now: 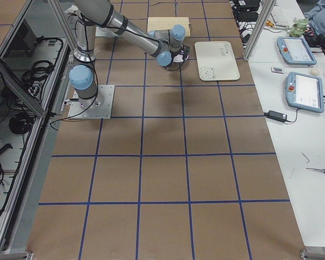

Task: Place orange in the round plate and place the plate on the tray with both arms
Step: 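Lift the plate with the right gripper and carry it onto the bear tray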

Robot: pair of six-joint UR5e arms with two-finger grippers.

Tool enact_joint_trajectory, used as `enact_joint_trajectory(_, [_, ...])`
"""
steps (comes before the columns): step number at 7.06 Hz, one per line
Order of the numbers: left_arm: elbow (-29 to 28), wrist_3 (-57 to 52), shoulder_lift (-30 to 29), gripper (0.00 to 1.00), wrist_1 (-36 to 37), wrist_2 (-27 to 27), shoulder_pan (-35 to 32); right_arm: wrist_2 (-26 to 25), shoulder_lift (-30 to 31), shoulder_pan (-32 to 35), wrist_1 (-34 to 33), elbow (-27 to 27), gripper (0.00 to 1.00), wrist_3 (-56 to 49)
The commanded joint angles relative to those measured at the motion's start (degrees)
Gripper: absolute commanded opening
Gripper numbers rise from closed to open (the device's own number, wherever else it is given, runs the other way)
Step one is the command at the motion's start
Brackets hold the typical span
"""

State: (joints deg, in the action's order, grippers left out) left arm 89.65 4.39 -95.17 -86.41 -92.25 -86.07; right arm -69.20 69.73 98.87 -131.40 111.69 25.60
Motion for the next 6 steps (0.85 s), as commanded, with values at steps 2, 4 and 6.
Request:
enact_joint_trajectory(2, [0.0, 0.0, 0.0, 1.00, 0.0, -0.1, 0.0, 1.4, 3.2, -0.7, -0.3, -0.9, 0.00, 0.4])
enact_joint_trajectory(4, [0.0, 0.0, 0.0, 1.00, -0.1, -0.1, 0.0, 1.9, 3.8, -1.0, -0.4, -6.5, 0.00, 0.4])
enact_joint_trajectory(6, [0.0, 0.0, -0.1, 1.00, 0.0, -0.1, 0.0, 2.1, 3.0, -1.6, -0.6, -12.5, 0.00, -0.1])
